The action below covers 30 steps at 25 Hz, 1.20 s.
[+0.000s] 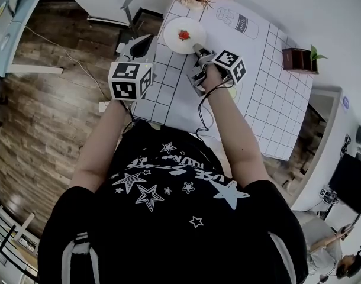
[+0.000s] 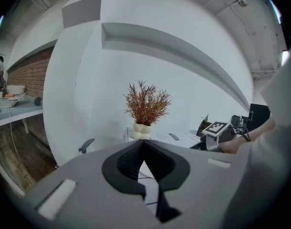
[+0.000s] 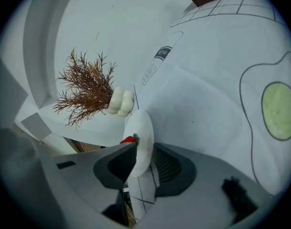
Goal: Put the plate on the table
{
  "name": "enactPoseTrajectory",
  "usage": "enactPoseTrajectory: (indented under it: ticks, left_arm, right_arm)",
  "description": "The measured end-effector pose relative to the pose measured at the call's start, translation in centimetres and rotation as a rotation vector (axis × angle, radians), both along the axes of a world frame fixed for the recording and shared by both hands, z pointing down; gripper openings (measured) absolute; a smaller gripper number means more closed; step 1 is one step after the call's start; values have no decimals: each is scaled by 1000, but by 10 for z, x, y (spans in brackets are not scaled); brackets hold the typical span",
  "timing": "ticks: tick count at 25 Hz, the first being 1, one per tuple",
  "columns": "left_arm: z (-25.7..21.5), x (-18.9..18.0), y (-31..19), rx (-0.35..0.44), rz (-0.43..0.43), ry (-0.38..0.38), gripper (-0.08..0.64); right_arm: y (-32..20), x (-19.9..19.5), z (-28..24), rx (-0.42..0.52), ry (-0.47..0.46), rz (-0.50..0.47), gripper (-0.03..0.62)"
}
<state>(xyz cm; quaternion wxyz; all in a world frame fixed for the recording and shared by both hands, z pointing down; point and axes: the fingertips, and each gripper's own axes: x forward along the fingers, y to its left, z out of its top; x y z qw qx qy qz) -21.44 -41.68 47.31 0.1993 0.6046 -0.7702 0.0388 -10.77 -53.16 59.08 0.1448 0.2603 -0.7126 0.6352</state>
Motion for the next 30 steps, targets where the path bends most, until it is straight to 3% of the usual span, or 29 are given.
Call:
enactPoseTrajectory:
  ticks: [5, 9, 15, 20, 30]
  left_arm:
    - [-6, 4, 7, 17, 14, 2, 9]
    - [-15, 9, 13, 40, 35, 2, 9]
    - [-33, 9, 26, 83, 68, -7, 9]
    - [-47, 11, 41, 112, 111, -14, 9]
    - [-47, 25, 67, 126, 251, 16, 9]
  right_arm:
    - [2, 14, -9, 60, 25, 19, 121]
    - [4, 17, -32, 160, 32, 16, 120]
    - [20, 9, -71, 255, -20, 35, 94]
    - [43, 6, -95, 277, -77, 74, 45]
    - [98, 12, -117, 307, -130, 125, 14]
